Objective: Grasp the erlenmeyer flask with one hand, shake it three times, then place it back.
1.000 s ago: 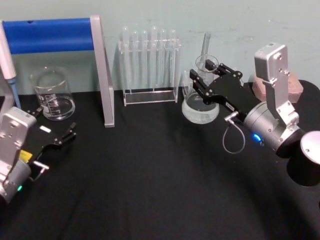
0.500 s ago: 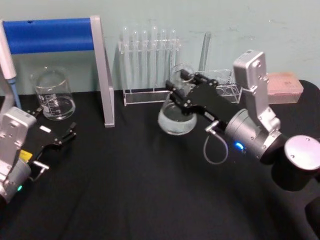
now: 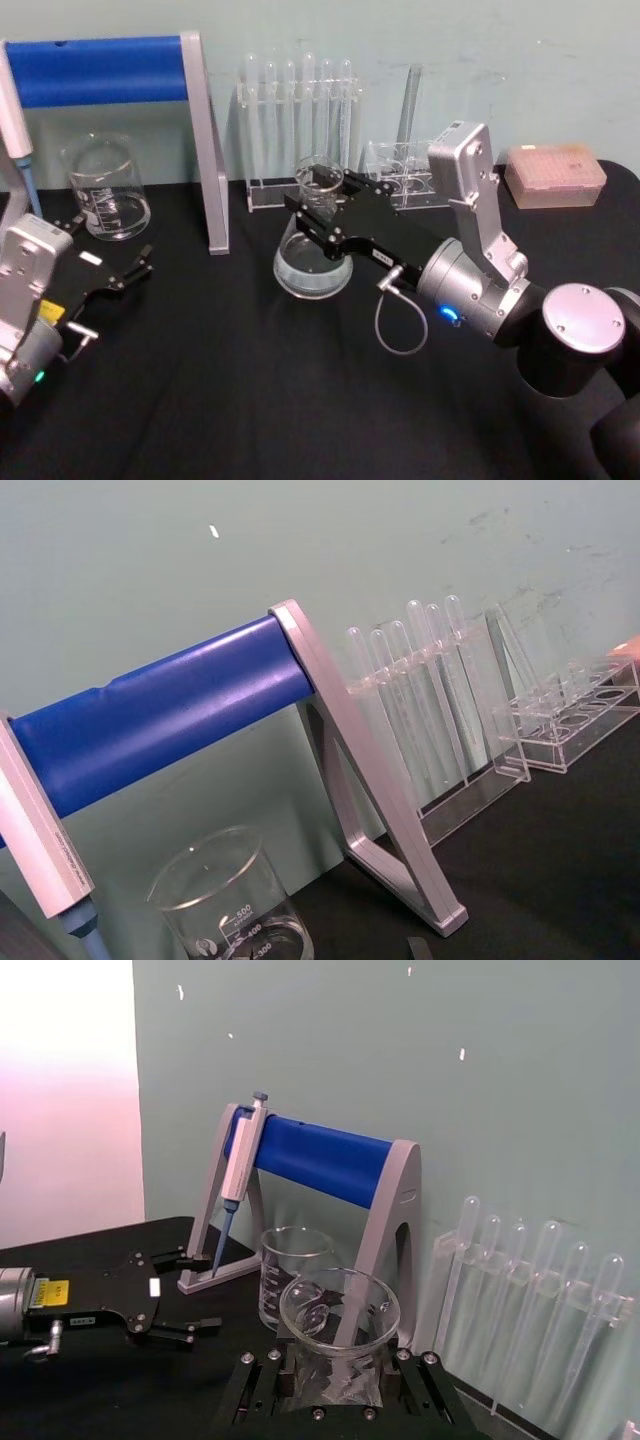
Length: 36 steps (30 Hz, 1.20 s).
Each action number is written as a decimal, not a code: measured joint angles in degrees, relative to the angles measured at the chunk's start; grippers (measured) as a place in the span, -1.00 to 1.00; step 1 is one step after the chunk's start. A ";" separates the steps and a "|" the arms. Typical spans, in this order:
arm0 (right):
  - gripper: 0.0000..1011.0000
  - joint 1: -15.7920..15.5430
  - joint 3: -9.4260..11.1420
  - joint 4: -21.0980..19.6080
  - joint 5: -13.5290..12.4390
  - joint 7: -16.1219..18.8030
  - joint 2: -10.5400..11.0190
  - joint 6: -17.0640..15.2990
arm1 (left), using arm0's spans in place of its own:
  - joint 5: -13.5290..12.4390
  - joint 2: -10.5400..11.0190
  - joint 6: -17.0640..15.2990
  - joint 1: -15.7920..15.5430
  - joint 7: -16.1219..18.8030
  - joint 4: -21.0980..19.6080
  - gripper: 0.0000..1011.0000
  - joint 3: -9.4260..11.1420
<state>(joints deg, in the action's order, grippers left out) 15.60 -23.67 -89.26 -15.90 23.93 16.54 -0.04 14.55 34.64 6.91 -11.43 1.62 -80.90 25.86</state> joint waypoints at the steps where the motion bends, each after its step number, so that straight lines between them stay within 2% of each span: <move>1: -0.11 0.01 -0.17 -0.01 -0.11 0.00 0.04 0.00 | 0.00 0.00 0.00 0.00 0.00 0.00 0.98 0.00; 20: -0.11 0.07 -1.19 1.23 -0.42 -0.87 0.29 -0.07 | 0.00 0.00 0.00 0.00 0.00 0.00 0.98 0.00; 36: -0.11 -0.67 -2.40 5.01 1.56 -1.59 -0.73 1.22 | 0.00 0.00 0.00 0.00 0.00 0.00 0.98 0.00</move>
<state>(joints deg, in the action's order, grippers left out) 14.93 -26.07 -84.25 -14.35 22.34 15.81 1.17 14.55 34.65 6.91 -11.43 1.62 -80.90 25.86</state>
